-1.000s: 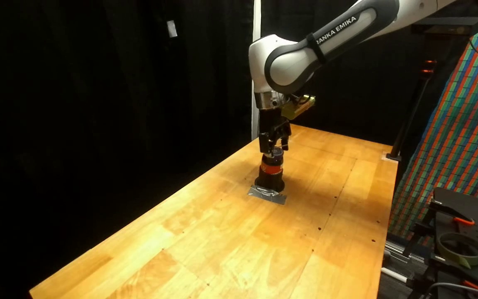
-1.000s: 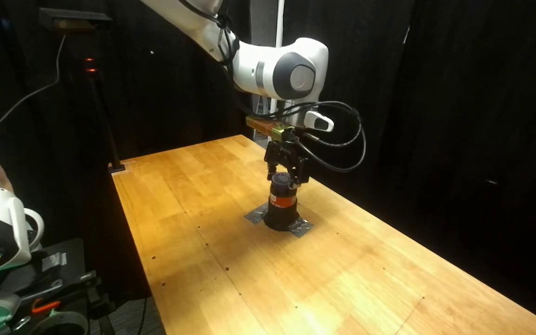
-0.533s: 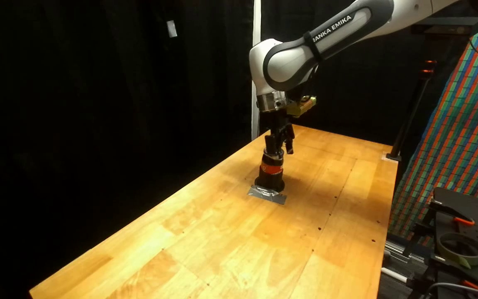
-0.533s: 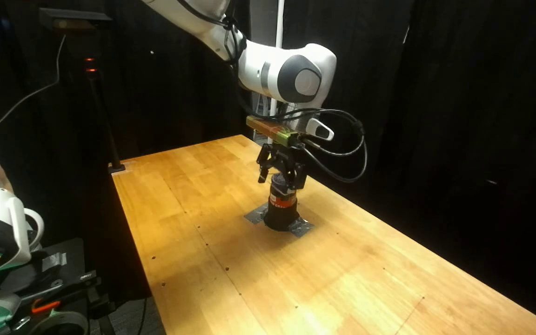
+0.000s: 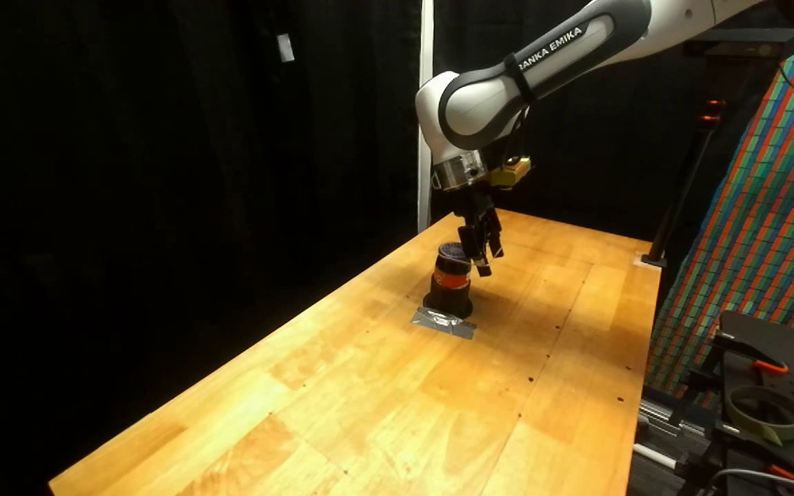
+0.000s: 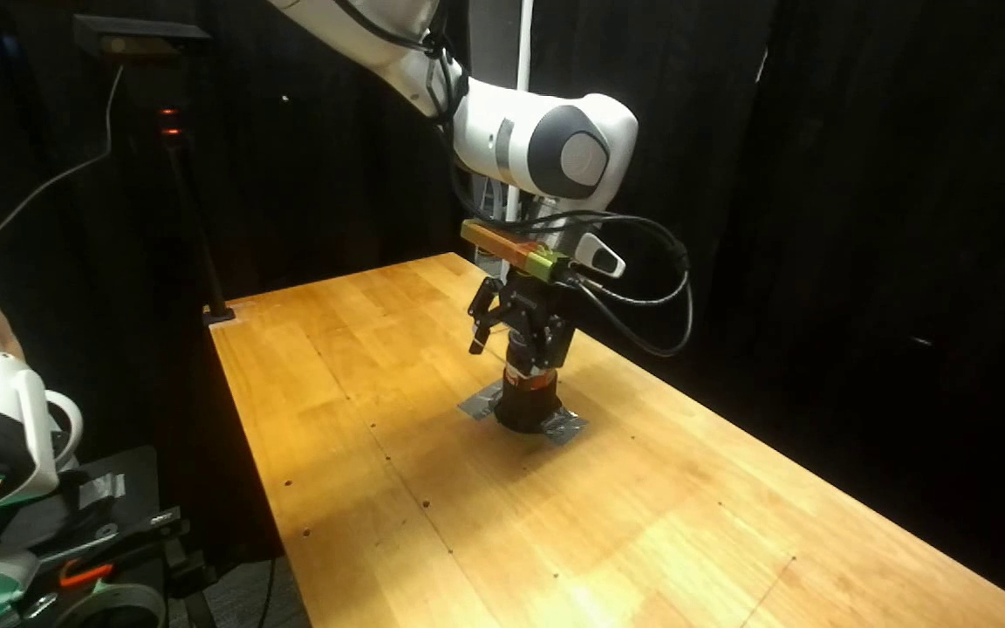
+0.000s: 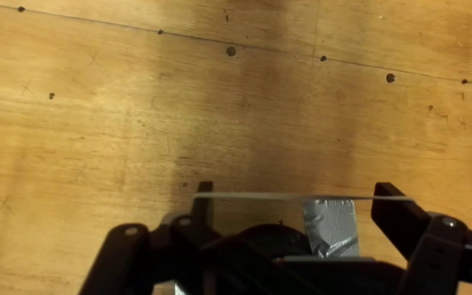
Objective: Place a rubber band over the bottom of the cup
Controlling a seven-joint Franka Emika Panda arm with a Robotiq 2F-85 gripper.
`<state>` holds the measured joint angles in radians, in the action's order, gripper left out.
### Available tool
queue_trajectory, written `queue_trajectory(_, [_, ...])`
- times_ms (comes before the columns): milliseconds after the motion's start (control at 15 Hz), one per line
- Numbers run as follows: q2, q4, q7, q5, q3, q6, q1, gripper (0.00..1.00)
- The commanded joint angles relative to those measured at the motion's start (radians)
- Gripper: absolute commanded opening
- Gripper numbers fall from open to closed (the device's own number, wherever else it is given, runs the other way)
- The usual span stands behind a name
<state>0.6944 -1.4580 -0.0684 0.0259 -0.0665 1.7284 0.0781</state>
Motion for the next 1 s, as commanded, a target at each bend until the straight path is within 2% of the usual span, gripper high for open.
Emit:
queue_trajectory(0, [-0.032, -0.109, 0.041, 0.033, 0.016, 0.123, 0.022, 1.00])
queue_trajectory(200, [-0.043, -0.181, 0.081, 0.050, 0.024, 0.250, 0.034, 1.00])
queue_trajectory(600, [-0.095, -0.301, 0.168, 0.078, 0.043, 0.416, 0.054, 1.00])
queue_trajectory(933, [-0.180, -0.496, 0.246, 0.115, 0.066, 0.701, 0.073, 1.00])
